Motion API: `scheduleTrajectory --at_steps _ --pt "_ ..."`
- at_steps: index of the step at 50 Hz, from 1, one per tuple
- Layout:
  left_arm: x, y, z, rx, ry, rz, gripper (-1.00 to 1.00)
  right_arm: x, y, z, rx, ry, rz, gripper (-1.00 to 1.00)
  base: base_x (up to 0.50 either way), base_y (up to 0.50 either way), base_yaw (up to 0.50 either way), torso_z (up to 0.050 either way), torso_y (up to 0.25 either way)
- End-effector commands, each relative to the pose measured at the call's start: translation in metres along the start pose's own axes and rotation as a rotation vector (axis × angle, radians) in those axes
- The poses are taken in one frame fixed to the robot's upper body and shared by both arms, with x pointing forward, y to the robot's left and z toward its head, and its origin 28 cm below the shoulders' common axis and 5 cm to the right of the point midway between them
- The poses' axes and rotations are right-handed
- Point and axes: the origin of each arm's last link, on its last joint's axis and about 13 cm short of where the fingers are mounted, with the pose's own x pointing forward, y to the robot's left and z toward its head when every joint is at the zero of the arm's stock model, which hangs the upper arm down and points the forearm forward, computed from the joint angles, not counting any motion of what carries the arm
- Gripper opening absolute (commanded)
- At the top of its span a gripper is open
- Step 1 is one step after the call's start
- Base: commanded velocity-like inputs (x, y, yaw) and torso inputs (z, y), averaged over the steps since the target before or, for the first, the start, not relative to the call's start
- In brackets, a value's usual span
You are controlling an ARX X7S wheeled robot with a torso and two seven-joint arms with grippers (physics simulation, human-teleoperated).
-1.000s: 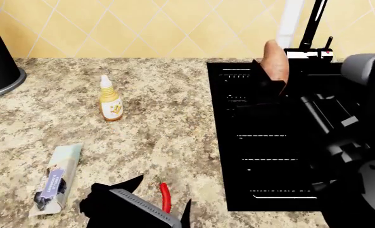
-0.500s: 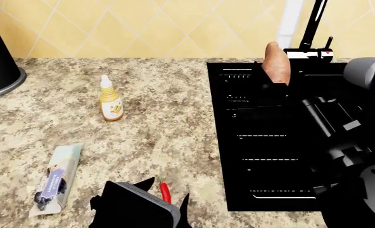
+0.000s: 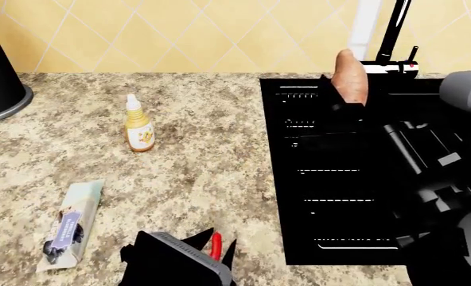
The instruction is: Pick up the fruits and vegetables and place them in the sink. Turn on the sink faucet to wash them. Then turn the sink off and put them in the tray.
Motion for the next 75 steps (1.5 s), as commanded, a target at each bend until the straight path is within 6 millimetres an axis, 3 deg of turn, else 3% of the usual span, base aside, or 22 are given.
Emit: scheduleTrajectory --at_steps 1,9,19,27,31,36,40,47,75 --pt "0.001 0.013 -0.022 0.041 0.105 0.134 -1.00 -0.001 0.001 0.003 -0.010 -0.021 0.006 -1.00 0.00 0.00 0.00 0.000 0.000" --pt "-0.009 0.016 0.005 -0.036 -0.166 0.172 -1.00 -0.001 0.002 0.004 -0.011 -0.025 0.010 -1.00 0.00 0.00 0.00 0.000 0.000" --pt "-0.011 0.016 0.013 -0.046 -0.239 0.176 -1.00 -0.002 0.003 0.006 -0.013 -0.028 0.012 -1.00 0.00 0.00 0.00 0.000 0.000" --pt "-0.023 0.018 0.045 -0.053 -0.375 0.187 -1.00 -0.001 0.003 0.005 -0.013 -0.027 0.016 -1.00 0.00 0.00 0.00 0.000 0.000" --pt "-0.026 0.025 0.063 -0.009 -0.472 0.280 -1.00 -0.003 0.001 -0.006 -0.057 -0.045 0.007 -1.00 0.00 0.00 0.00 0.000 0.000" --pt "-0.028 0.031 0.071 0.078 -0.569 0.402 -1.00 -0.016 -0.001 -0.026 -0.140 -0.076 -0.030 -1.00 0.00 0.00 0.00 0.000 0.000" --pt "-0.028 0.034 0.074 0.129 -0.643 0.486 -1.00 -0.032 0.002 -0.036 -0.198 -0.124 -0.030 -1.00 0.00 0.00 0.00 0.000 0.000" --pt "-0.028 0.039 0.074 0.134 -0.649 0.540 -1.00 -0.045 0.008 -0.036 -0.232 -0.178 -0.002 -1.00 0.00 0.00 0.00 0.000 0.000" --pt "-0.022 0.041 0.071 0.124 -0.608 0.545 -1.00 -0.054 0.015 -0.031 -0.249 -0.246 0.063 -1.00 -0.43 0.00 0.00 0.000 0.000"
